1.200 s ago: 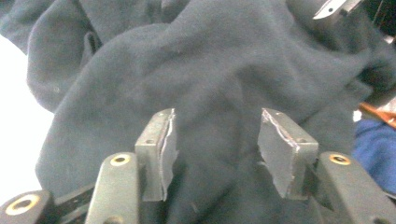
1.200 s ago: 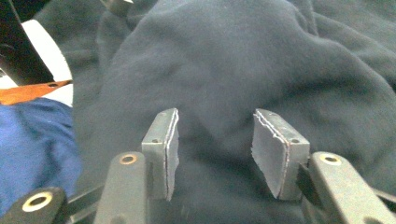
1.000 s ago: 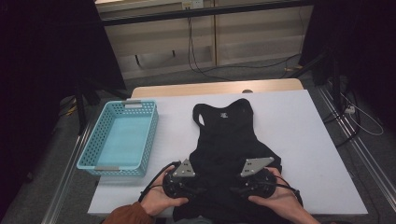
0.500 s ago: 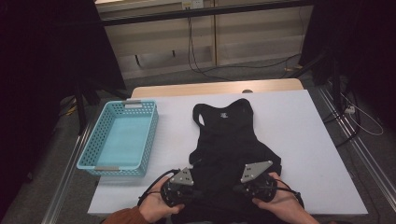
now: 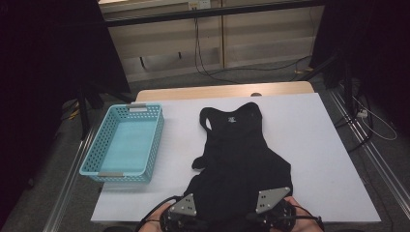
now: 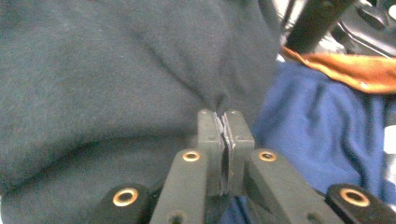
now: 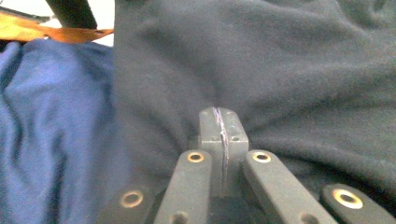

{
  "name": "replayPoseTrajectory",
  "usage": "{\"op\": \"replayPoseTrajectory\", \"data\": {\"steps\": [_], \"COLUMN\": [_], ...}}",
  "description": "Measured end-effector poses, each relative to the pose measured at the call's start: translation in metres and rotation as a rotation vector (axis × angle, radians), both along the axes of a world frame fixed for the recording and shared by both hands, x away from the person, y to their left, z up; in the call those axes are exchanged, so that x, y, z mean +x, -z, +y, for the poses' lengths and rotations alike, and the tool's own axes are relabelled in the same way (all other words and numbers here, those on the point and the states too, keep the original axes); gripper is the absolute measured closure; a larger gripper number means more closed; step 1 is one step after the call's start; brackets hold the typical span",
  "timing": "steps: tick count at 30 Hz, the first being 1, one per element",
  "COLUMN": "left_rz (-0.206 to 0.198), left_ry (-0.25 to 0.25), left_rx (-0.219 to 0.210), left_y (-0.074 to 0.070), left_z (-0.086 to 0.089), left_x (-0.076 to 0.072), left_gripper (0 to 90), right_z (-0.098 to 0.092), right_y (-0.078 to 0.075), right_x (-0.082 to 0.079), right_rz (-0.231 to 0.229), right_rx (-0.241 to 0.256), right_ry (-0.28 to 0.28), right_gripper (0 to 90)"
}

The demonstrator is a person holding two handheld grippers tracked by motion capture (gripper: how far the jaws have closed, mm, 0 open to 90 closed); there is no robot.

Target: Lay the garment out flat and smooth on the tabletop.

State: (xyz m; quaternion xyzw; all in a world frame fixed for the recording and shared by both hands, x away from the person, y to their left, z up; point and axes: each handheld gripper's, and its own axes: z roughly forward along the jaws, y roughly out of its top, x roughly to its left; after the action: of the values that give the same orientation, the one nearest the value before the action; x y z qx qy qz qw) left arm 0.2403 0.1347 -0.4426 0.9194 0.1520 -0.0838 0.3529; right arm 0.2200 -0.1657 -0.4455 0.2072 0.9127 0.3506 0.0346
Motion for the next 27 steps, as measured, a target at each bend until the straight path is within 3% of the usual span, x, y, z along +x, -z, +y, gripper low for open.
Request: {"op": "replayPoseTrajectory", "data": {"steps": [4,6,8,10,15,17,21,27], "left_rz": [0.000,0.010,-0.003,-0.023,-0.080,-0.110,-0.155,-0.174], "left_ry": [-0.004,-0.031,-0.050,-0.074,-0.141,-0.179,-0.233,-0.283], "left_rx": [0.009,-0.030,-0.045,-0.058,-0.099,-0.091,-0.063,-0.043], "left_y": [-0.001,-0.002,-0.005,-0.008,-0.016,-0.017,-0.017,-0.015], "left_z": [0.004,0.006,0.007,0.009,0.015,0.017,0.021,0.027], "left_x": [-0.007,-0.005,0.001,0.006,0.023,0.031,0.048,0.071], "left_gripper": [86.7,81.9,73.0,65.7,58.3,50.8,51.8,58.0], "right_z": [-0.002,-0.003,-0.006,-0.010,-0.028,-0.038,-0.060,-0.095], "right_y": [-0.001,-0.003,-0.005,-0.008,-0.017,-0.019,-0.021,-0.021], "right_x": [-0.009,-0.008,-0.004,0.001,0.016,0.023,0.038,0.052], "right_rz": [0.001,-0.007,-0.026,-0.044,-0.089,-0.099,-0.103,-0.118], "right_rx": [0.009,0.024,0.040,0.060,0.111,0.120,0.126,0.082], "right_ry": [0.017,0.039,0.075,0.110,0.208,0.256,0.359,0.486], "right_gripper": [89.6,78.6,67.4,62.0,55.5,55.8,60.5,72.0]}}
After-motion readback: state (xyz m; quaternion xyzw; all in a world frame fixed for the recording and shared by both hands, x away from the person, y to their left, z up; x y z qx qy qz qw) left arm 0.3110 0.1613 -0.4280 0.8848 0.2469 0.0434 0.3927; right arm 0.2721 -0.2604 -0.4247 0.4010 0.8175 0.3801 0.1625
